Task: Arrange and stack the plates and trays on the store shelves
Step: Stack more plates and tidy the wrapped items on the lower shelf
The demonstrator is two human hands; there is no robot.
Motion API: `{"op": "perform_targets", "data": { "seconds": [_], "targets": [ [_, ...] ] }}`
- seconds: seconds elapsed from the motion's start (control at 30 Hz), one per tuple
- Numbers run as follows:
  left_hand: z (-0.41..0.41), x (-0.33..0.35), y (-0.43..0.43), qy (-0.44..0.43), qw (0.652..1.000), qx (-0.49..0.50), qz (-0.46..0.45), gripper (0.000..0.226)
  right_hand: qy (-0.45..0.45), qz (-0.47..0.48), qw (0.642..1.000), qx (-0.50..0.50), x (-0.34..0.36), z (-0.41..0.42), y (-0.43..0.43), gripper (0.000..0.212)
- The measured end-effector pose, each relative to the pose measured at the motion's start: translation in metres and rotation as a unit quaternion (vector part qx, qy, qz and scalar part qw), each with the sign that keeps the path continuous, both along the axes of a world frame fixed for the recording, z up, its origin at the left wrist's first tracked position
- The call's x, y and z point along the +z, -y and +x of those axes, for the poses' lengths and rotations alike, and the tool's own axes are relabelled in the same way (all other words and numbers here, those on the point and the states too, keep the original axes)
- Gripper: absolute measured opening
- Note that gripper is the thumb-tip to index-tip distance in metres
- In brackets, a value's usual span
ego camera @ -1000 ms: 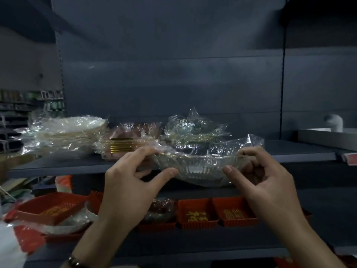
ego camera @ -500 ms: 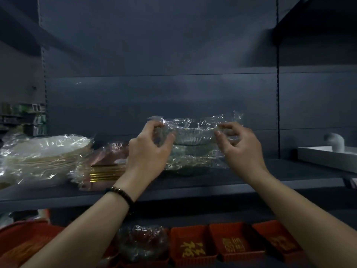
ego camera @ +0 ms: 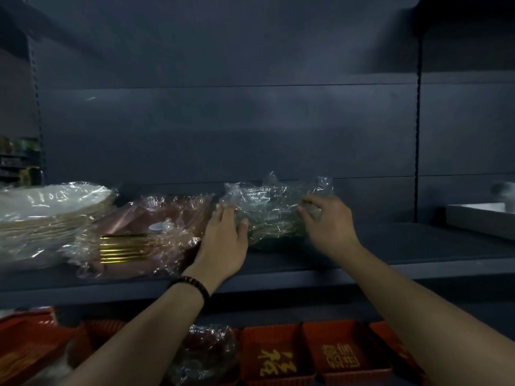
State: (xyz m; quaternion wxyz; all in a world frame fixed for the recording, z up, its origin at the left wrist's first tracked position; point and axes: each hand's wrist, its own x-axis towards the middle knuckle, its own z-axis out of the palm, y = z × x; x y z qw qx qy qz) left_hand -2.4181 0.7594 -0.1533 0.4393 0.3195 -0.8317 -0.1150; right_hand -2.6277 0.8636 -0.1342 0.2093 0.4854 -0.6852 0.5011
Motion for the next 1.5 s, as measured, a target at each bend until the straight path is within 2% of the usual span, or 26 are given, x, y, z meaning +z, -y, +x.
{"op": "perform_targets", "data": {
  "seconds": [0.1, 0.27, 0.43, 0.53, 0.67, 0.77, 0.9, 1.0, 1.1, 1.23, 1.37, 1.5],
  "targets": [
    [-0.005, -0.004, 0.006, 0.033, 0.998, 0.029, -0.039, 0.029, -0.015, 0.044, 0.997, -0.057, -0.006, 0.002, -0.004, 0.035],
    [-0.006, -0.007, 0.012, 0.074, 0.994, 0.05, -0.063, 0.045, -0.044, 0.15, 0.986, -0.063, -0.005, 0.005, -0.007, 0.04],
    [-0.011, -0.006, 0.013, 0.086, 0.994, 0.049, -0.052, 0.043, -0.057, 0.26, 0.962, -0.058, 0.002, 0.003, -0.014, 0.04],
    [-0.005, -0.006, 0.009, 0.079, 0.996, 0.032, -0.011, 0.041, -0.032, 0.285, 0.958, -0.017, 0.006, 0.004, -0.025, 0.039],
    [0.018, -0.015, -0.032, 0.009, 1.0, -0.024, -0.001, 0.041, 0.024, 0.191, 0.981, 0.01, -0.006, 0.015, -0.036, 0.043],
    [0.045, -0.033, -0.06, -0.017, 0.999, -0.041, -0.03, 0.044, 0.014, 0.105, 0.994, 0.002, -0.026, 0.028, -0.044, 0.04],
    [0.092, -0.072, -0.08, -0.049, 0.994, -0.039, -0.093, 0.028, -0.014, -0.004, 0.998, 0.055, -0.056, 0.063, -0.064, 0.016],
    [0.127, -0.112, -0.08, -0.056, 0.991, -0.022, -0.119, 0.019, 0.01, -0.038, 0.992, 0.116, -0.088, 0.096, -0.076, 0.003],
    [0.156, -0.158, -0.068, -0.051, 0.995, 0.025, -0.08, 0.024, 0.072, 0.04, 0.982, 0.17, -0.131, 0.125, -0.071, 0.011],
    [0.182, -0.222, -0.048, -0.03, 0.996, 0.088, 0.005, 0.039, 0.158, 0.143, 0.958, 0.192, -0.21, 0.145, -0.036, 0.017],
    [0.179, -0.261, -0.023, -0.102, 0.978, 0.131, 0.124, 0.048, 0.202, 0.165, 0.94, 0.222, -0.272, 0.165, 0.001, 0.023],
    [0.164, -0.293, -0.008, -0.155, 0.962, 0.115, 0.195, 0.04, 0.206, 0.172, 0.937, 0.224, -0.314, 0.179, 0.038, 0.048]
  ]
}}
